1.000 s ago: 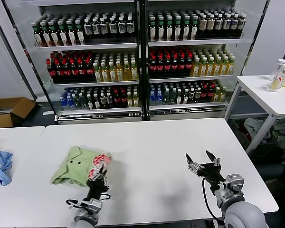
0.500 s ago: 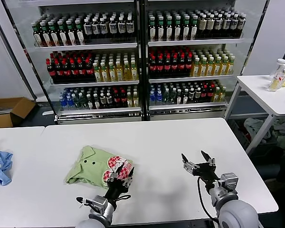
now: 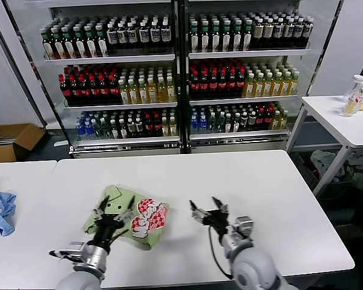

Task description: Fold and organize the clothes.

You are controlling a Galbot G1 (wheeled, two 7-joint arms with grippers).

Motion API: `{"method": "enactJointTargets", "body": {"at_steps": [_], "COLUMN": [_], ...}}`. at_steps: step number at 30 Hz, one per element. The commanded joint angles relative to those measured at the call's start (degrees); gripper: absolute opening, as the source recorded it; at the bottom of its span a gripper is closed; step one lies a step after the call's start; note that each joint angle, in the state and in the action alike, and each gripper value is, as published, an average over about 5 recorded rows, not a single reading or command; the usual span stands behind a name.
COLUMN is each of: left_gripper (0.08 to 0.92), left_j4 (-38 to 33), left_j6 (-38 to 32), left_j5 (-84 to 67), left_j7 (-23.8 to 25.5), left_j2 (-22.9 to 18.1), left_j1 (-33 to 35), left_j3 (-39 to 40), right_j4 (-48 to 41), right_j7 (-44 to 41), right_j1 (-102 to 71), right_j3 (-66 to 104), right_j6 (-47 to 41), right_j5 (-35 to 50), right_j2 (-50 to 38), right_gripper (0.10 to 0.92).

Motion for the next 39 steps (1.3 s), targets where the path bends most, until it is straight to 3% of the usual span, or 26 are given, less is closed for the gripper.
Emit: {"method": "enactJointTargets", "body": {"at_steps": [1, 15, 20, 27, 39], "left_gripper": [0.822, 0.822, 0.823, 0.823, 0.823], "left_j4": [0.5, 2.9, 3.0, 2.9, 2.3], "left_j6": [-2.8, -4.1, -4.1, -4.3, -4.3], "left_j5": [-5.2, -6.2, -6.9, -7.5, -7.1], "left_j7": [-1.8, -1.2, -1.1, -0.7, 0.1], "left_j2": [0.7, 0.8, 0.9, 1.6, 1.9], "left_j1": [2.4, 1.9, 1.3, 1.1, 1.3], "left_j3": [-8.4, -7.8, -7.5, -7.3, -5.9], "right_j4": [-12.0, -18.7, -19.3, -19.6, -19.2], "right_j7": [6.4, 6.2, 5.3, 0.4, -16.5], "right_j1": [10.4, 13.1, 14.2, 15.9, 20.9], "right_j3": [-14.8, -17.2, -16.7, -15.3, -7.7], "right_j6": [-1.6, -2.5, -3.6, -7.9, -10.2], "right_j5": [5.3, 7.1, 5.2, -7.2, -12.9], "right_j2": [8.2, 12.7, 12.6, 8.4, -6.5], "right_gripper": [0.822, 0.803, 0.672, 0.473, 0.174]}}
